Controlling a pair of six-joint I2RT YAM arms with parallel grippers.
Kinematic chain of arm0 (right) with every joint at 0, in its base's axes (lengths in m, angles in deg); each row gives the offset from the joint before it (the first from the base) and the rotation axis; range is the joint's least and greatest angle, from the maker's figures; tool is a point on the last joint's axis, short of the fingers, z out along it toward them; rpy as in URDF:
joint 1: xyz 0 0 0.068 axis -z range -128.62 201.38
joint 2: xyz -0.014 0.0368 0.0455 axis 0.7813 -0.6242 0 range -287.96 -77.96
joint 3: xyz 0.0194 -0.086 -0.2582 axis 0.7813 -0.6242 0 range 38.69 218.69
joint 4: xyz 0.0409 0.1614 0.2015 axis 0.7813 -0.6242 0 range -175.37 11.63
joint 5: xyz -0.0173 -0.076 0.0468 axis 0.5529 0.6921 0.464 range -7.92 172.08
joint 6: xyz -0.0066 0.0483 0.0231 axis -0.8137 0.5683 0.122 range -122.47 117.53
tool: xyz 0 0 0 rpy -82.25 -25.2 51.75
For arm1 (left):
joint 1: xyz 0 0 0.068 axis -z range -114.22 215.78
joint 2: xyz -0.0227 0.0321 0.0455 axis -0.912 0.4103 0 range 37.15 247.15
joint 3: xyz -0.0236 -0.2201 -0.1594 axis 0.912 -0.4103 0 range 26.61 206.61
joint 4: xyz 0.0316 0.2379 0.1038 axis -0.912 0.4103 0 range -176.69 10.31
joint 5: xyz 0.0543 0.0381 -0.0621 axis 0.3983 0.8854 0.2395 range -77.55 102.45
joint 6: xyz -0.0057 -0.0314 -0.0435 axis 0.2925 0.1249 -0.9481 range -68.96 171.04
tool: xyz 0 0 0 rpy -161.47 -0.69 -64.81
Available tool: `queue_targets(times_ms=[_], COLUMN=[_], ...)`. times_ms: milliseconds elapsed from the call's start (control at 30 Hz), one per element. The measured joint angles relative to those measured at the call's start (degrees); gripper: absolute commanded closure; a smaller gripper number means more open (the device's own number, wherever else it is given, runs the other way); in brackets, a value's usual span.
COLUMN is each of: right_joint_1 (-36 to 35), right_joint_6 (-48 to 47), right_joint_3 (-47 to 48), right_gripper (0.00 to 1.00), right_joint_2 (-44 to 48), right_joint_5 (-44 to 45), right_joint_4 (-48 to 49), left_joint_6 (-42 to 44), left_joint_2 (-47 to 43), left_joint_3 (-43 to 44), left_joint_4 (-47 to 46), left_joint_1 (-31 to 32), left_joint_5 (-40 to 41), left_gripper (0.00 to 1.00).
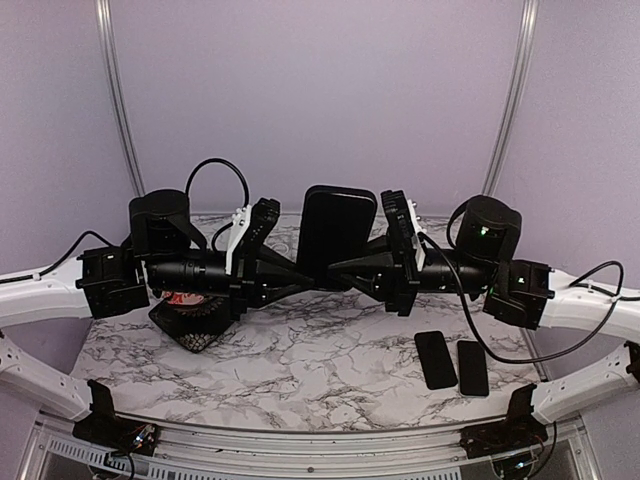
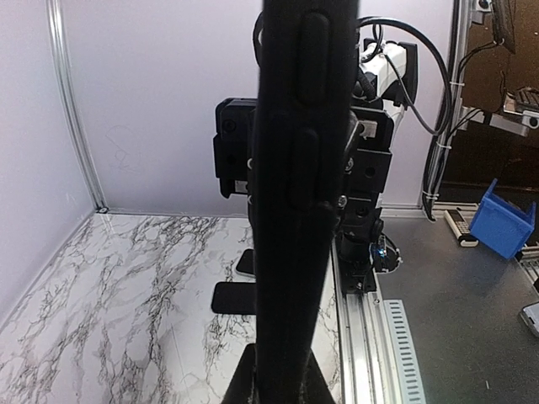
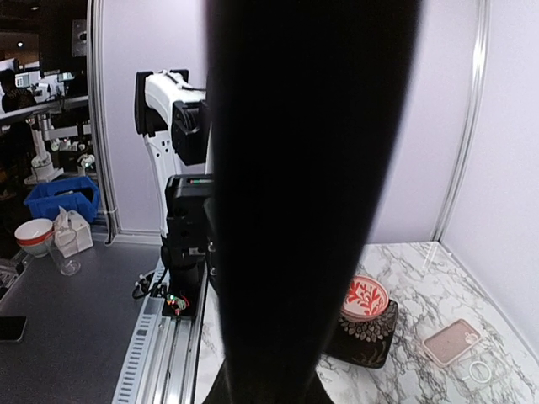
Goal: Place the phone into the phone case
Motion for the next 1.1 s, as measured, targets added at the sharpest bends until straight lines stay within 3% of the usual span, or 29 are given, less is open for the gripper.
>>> queue_targets(times_ms=[33,67,200,267,333,400,433,500,533,700,733,833,900,967,1100], right_joint_1=[0.02,0.02,0.02,0.02,0.04,0.04,0.04,0.04,0.04,1.01,0.98,0.94,0.70,0.59,0.85], right_joint_6=[0.02,-0.07,-1.55,-2.08,-2.75,-3.10,-3.21,-3.41,-3.45,-2.97,-2.99,-3.26,-4.22,-5.31,-6.97], right_joint_3=[0.28,0.61,1.40,1.60,1.70,1.81,2.01,2.60,2.78,3.37,3.37,3.37,3.37,3.43,6.29], right_gripper=[1.00,1.00,1.00,1.00,1.00,1.00,1.00,1.00,1.00,1.00,0.90,0.34,0.20,0.20,0.30], right_joint_2=[0.00,-0.02,0.00,0.00,-0.04,-0.46,-0.85,-1.97,-2.43,-3.02,-3.02,-2.89,-2.43,-1.16,0.81], right_joint_5=[-0.13,-0.09,-0.15,-0.37,-0.87,-1.60,-1.90,-2.58,-2.84,-3.41,-3.61,-3.74,-3.32,-2.32,-1.64], right_joint_4=[-0.42,-0.83,-2.01,-2.62,-3.85,-4.50,-4.70,-5.01,-5.03,-5.66,-5.70,-6.12,-6.60,-7.32,-8.52], left_joint_6=[0.04,0.15,0.28,0.79,1.16,0.79,0.35,-0.50,-1.16,-1.31,-1.33,-1.40,-1.09,-0.59,0.83], left_joint_2=[0.00,-0.02,-0.50,-1.46,-2.29,-2.12,-1.66,-0.26,0.35,1.38,1.31,1.29,1.29,1.29,1.29], left_joint_3=[0.00,0.02,0.11,0.24,1.31,3.74,5.49,9.29,10.64,11.80,11.80,11.76,11.45,10.75,9.14], left_joint_4=[-0.02,-0.15,0.07,0.33,0.39,0.28,0.22,-0.28,-0.55,0.00,0.07,0.17,0.87,1.62,2.80], left_joint_1=[0.02,0.02,0.07,0.07,0.02,0.07,0.07,0.07,0.07,0.74,0.76,0.76,0.72,0.59,0.55], left_joint_5=[0.02,-0.17,1.68,2.69,3.45,3.61,3.58,3.69,3.85,1.92,1.57,1.66,2.99,3.85,4.42], left_gripper=[0.53,0.34,0.09,0.07,0.10,0.24,0.41,0.90,1.00,1.00,1.00,1.00,1.00,1.00,1.00])
